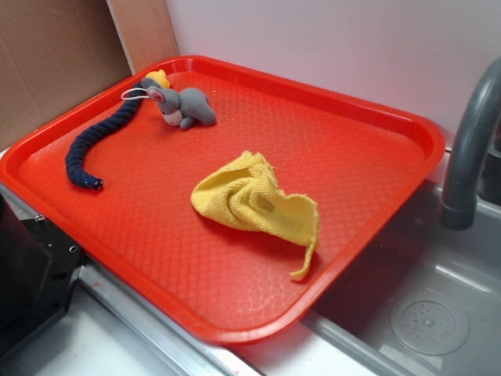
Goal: Grab the blue rope.
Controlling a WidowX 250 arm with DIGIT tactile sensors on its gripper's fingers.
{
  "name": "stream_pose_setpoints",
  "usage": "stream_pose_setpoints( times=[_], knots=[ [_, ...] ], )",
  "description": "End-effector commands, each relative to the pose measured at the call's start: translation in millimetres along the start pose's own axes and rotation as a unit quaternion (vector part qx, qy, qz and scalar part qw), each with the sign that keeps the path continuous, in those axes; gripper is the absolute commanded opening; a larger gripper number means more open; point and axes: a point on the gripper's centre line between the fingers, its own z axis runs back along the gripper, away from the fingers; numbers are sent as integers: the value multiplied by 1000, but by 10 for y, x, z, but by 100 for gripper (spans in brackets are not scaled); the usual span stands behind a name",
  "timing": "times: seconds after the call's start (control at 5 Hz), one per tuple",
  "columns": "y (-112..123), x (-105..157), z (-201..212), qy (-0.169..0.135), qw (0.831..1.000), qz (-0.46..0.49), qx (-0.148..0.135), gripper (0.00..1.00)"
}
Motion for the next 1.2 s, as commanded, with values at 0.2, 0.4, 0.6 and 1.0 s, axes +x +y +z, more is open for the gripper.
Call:
stream_pose_setpoints(
  times=[0.2,0.4,0.6,1.0],
  knots=[
    [511,76,-493,8,991,120,52,100],
    [887,180,-937,-23,965,240,106,100],
    [1121,101,-1211,-48,924,360,116,100],
    [1234,101,-1713,-14,884,464,63,100]
  ],
)
